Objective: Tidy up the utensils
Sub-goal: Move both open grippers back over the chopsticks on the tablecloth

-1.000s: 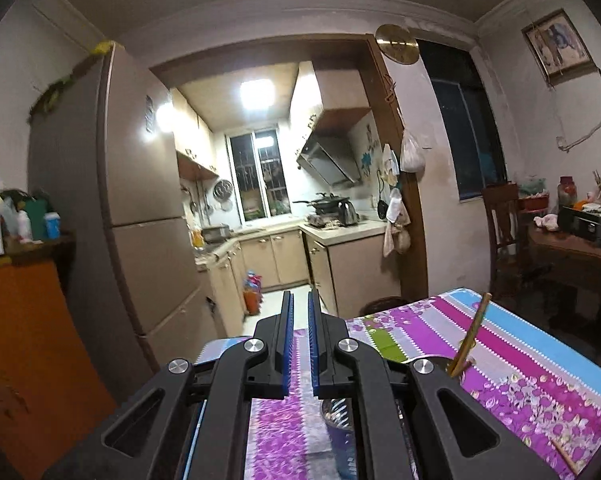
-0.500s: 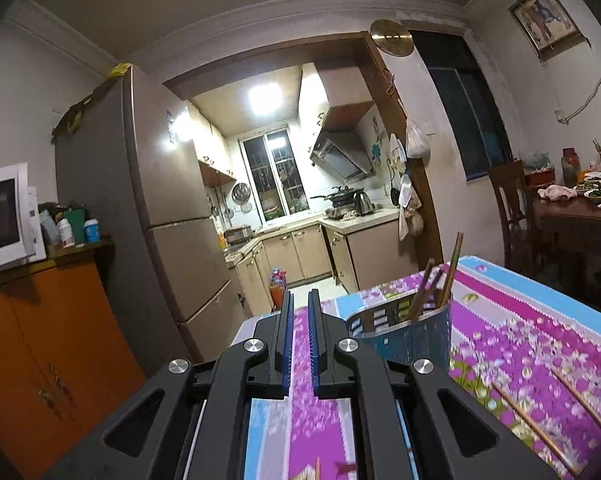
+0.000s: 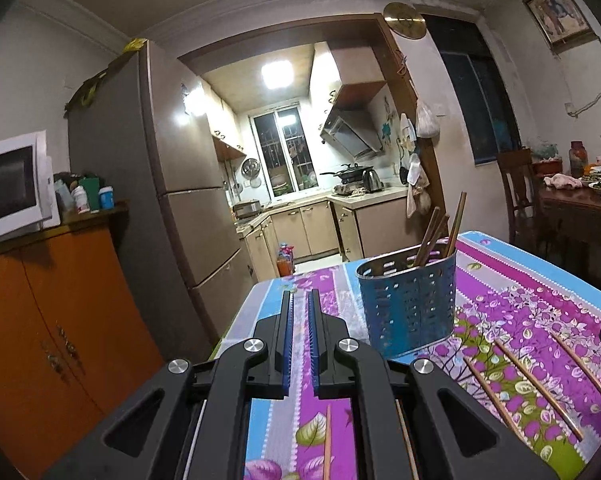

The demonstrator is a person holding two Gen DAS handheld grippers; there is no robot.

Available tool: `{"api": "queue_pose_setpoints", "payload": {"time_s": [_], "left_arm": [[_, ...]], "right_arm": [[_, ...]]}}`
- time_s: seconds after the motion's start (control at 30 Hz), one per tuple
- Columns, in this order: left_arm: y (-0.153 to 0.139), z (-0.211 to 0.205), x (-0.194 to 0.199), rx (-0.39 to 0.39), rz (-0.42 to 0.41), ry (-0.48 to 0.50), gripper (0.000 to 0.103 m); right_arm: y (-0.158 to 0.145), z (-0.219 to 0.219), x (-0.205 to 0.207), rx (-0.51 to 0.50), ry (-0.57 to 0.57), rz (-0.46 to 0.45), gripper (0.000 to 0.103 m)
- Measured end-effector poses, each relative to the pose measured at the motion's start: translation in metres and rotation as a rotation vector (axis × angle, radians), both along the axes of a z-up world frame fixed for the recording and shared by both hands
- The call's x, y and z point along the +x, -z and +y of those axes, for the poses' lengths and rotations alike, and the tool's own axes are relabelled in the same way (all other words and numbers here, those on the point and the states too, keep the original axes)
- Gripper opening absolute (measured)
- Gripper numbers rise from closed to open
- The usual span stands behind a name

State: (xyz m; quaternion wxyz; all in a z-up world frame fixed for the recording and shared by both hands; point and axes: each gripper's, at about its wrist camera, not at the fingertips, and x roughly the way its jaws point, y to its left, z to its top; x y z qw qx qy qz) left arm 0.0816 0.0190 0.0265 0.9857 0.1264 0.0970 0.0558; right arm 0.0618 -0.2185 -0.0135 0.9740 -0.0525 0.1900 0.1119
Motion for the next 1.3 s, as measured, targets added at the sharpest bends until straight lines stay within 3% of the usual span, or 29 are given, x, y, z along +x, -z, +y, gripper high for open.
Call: {"api": "queue_pose_setpoints", "payload": {"time_s": [0.1, 0.3, 0.5, 0.63, 0.83, 1.0, 1.17, 1.3], "left_arm": [[0.01, 0.01, -0.011, -0.001, 0.019, -0.026, 0.023], [0.045, 0.056, -0.046, -0.033, 0.099, -0.085, 0.023], [0.09, 0.088, -0.094, -0.053, 0.187, -0.12, 0.023], [0.114, 0.09, -0.123, -0.089, 0.238, -0.097, 0.023], [0.134, 0.068, -0.144, -0.154, 0.31, 0.025, 0.023], [0.139, 0.031, -0.137, -0.1, 0.318, 0.157, 0.019], [0.147, 0.01, -0.112, -0.109, 0.37, 0.231, 0.019], [0.152, -0.002, -0.097, -0.135, 0.393, 0.282, 0.019]], "right_arm": [[0.006, 0.002, -0.011, -0.032, 0.018, -0.006, 0.071], [0.018, -0.004, -0.034, -0.088, 0.049, -0.005, 0.075], [0.044, -0.007, -0.055, -0.124, 0.066, 0.065, 0.075], [0.066, -0.004, -0.072, -0.164, 0.076, 0.108, 0.075], [0.088, 0.006, -0.096, -0.153, 0.035, 0.162, 0.074], [0.088, 0.016, -0.102, -0.129, -0.001, 0.139, 0.062], [0.085, 0.031, -0.098, -0.113, -0.056, 0.124, 0.036], [0.088, 0.043, -0.091, -0.14, -0.033, 0.113, 0.032]]}}
